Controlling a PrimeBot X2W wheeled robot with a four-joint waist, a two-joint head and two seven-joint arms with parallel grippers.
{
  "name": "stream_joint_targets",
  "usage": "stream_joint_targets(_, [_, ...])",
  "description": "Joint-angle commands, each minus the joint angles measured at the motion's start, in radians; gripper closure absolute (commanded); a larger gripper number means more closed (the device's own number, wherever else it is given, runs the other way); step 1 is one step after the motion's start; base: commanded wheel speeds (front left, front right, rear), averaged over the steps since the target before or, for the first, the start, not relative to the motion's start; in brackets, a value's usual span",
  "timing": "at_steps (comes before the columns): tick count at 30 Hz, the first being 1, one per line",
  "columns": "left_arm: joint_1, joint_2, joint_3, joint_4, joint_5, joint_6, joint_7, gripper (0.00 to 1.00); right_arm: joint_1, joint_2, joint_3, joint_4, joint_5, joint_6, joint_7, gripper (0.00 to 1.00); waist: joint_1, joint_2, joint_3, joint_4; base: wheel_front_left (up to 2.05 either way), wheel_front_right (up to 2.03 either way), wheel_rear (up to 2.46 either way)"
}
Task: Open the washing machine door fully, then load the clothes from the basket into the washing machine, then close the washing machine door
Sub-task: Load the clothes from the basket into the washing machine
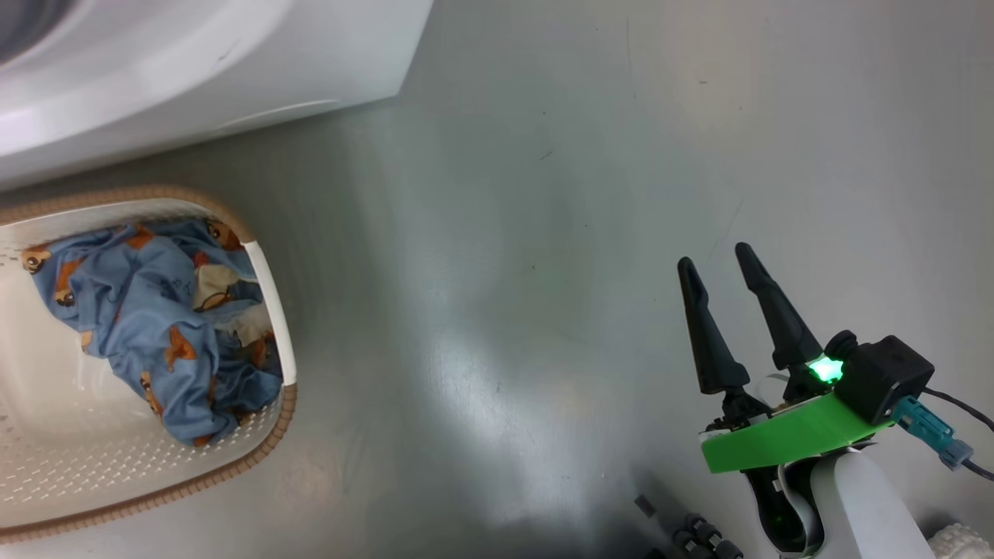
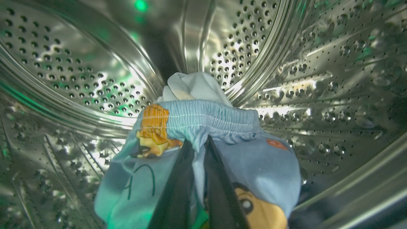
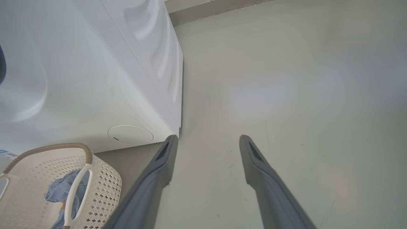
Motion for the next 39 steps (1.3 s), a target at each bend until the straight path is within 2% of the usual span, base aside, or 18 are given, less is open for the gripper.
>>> stream_joint_targets(1, [-0.043, 0.064, 0.029, -0.034, 0.031, -0.003, -0.026, 1.00, 0.019, -0.004, 0.024, -0.017, 0.016, 0.003, -0.005, 0.00, 0.0000, 0.0000, 0.004, -0.002, 0.00, 0.00, 0.00])
stream_joint_targets(7, [-0.020, 0.052, 0.084, -0.049, 0.065, -0.002, -0.035, 1.00, 0.009, -0.004, 0.026, -0.010, 0.021, 0.003, -0.005, 0.00, 0.0000, 0.0000, 0.000, -0.002, 0.00, 0.00, 0.00])
stream_joint_targets(8, [-0.014, 0.052, 0.095, -0.052, 0.070, -0.002, -0.035, 0.78, 0.008, -0.004, 0.027, -0.007, 0.022, 0.003, -0.005, 0.00, 0.0000, 0.0000, -0.002, -0.002, 0.00, 0.00, 0.00])
stream_joint_targets(9, [-0.005, 0.050, 0.104, -0.050, 0.073, -0.003, -0.035, 0.34, 0.007, -0.004, 0.028, -0.005, 0.023, 0.003, -0.005, 0.00, 0.0000, 0.0000, -0.003, -0.002, 0.00, 0.00, 0.00])
stream_joint_targets(10, [0.002, 0.047, 0.110, -0.048, 0.077, -0.003, -0.035, 0.00, 0.007, -0.004, 0.027, -0.002, 0.024, 0.003, -0.005, 0.00, 0.0000, 0.0000, -0.004, -0.001, 0.00, 0.00, 0.00])
stream_joint_targets(17, [0.040, 0.026, 0.156, -0.054, 0.094, -0.003, -0.035, 0.00, 0.000, -0.004, 0.017, 0.002, 0.024, 0.003, -0.005, 0.00, 0.0000, 0.0000, -0.013, 0.007, 0.00, 0.00, 0.00])
stream_joint_targets(22, [0.087, -0.010, 0.180, -0.079, 0.109, -0.003, -0.035, 0.00, -0.008, -0.004, -0.003, 0.006, 0.018, 0.003, -0.005, 0.00, 0.0000, 0.0000, -0.037, 0.028, 0.00, 0.00, 0.00])
stream_joint_targets(31, [0.204, -0.074, 0.242, -0.143, 0.108, -0.003, -0.035, 0.00, -0.028, -0.004, -0.026, 0.022, 0.013, 0.003, -0.005, 0.00, 0.0000, 0.0000, -0.105, 0.073, 0.00, 0.00, 0.00])
stream_joint_targets(39, [0.316, -0.105, 0.287, -0.195, 0.119, -0.003, -0.035, 0.00, -0.033, -0.004, -0.032, 0.055, -0.005, 0.003, -0.005, 0.00, 0.0000, 0.0000, -0.184, 0.102, 0.00, 0.00, 0.00])
